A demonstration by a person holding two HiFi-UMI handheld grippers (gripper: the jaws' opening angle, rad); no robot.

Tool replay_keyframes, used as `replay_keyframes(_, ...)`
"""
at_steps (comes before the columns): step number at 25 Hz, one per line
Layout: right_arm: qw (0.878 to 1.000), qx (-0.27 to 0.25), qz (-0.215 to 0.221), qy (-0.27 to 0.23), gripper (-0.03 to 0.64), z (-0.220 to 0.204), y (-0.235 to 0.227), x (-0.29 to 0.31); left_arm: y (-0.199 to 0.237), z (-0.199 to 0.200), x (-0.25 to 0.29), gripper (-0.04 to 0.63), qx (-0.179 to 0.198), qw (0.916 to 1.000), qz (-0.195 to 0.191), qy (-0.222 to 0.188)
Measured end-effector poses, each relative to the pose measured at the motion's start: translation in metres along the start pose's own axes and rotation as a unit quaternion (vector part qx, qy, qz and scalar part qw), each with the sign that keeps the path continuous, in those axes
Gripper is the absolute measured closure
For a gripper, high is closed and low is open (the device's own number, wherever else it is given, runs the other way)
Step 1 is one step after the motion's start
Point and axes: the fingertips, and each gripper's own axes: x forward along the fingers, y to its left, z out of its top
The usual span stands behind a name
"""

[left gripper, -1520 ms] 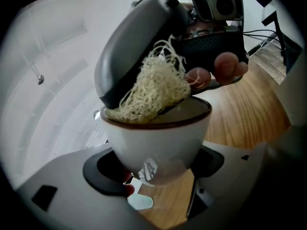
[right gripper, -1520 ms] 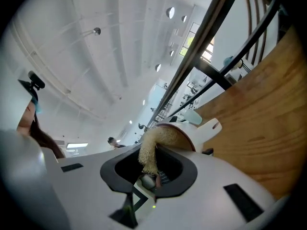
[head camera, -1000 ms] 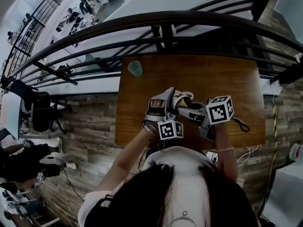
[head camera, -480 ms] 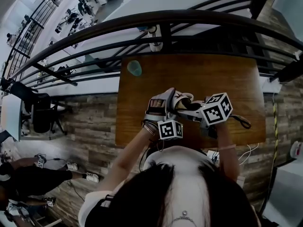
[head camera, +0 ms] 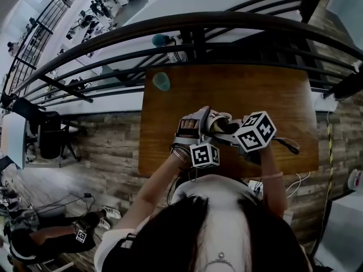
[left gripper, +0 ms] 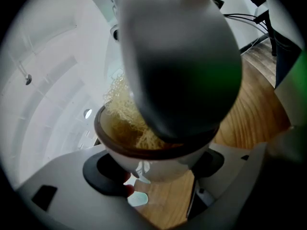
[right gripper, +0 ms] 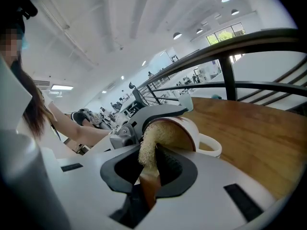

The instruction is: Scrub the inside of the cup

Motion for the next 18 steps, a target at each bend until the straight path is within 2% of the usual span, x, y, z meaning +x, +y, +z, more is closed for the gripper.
replay_keyframes(15, 0.999, 0.0, -0.029, -0.016, 0.535, 0.002, -0.012, -0.008, 0.002, -0.005, 0.006, 0.207, -0.033, 0.9991, -0.009, 0.024)
replay_keyframes(18, 0.999, -0.004, -0.036, -0.016, 0.535, 0.002, -0.014, -0.008, 0.001, -0.008, 0.008, 0.207, -0.05, 0.9983, -0.009, 0.027)
